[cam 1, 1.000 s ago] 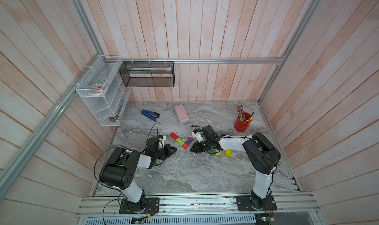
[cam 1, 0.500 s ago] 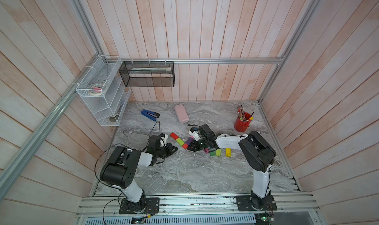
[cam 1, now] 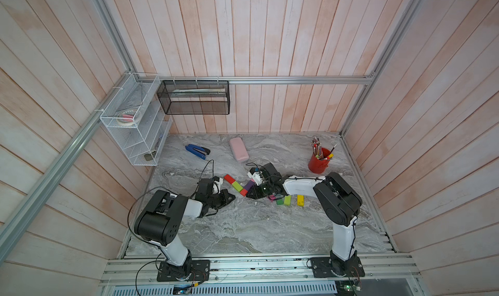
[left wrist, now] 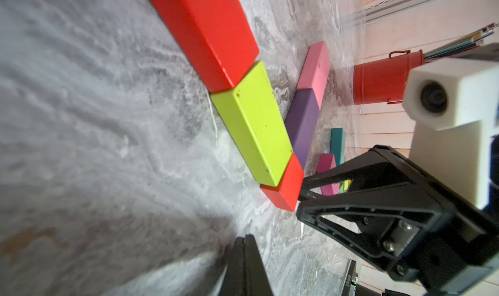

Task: Assemble the letter v with building blocks
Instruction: Adjust the building block at the center of the board.

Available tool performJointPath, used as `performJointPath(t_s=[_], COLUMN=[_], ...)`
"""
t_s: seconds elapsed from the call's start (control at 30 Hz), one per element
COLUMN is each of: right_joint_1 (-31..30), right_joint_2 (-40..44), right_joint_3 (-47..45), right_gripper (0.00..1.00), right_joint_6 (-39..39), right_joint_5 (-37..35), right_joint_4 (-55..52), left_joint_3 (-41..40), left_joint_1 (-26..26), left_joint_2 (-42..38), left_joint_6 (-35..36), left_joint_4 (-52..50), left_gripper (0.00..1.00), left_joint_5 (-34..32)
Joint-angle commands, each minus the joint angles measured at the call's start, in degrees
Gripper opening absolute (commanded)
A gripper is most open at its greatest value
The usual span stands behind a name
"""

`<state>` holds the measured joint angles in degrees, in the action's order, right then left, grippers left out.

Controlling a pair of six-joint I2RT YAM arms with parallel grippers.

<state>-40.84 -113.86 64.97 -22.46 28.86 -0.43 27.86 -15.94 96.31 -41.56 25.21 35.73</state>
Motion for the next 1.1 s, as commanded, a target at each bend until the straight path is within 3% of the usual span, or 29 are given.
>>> performJointPath(t_s=[0.0,1.07], right_joint_1=[-0.38,-1.02], right_joint_2=[-1.71,-2.72], right_joint_3=[1.47,2.97], right_gripper=[0.23,0.23], right_joint_6=[0.04,0.14], right_joint_5=[-0.24,-0.89], right_joint_4=[-1.68,-3.22], left_joint_3=[1.32,1.82], left_joint_1=[-0.46,-1.45], left_joint_2=[0.9,2.08], left_joint_6=[1.07,1.22], left_joint_4=[-0.88,-1.04], left_gripper=[0.0,0.0], left_joint_5=[-0.74,-0.92])
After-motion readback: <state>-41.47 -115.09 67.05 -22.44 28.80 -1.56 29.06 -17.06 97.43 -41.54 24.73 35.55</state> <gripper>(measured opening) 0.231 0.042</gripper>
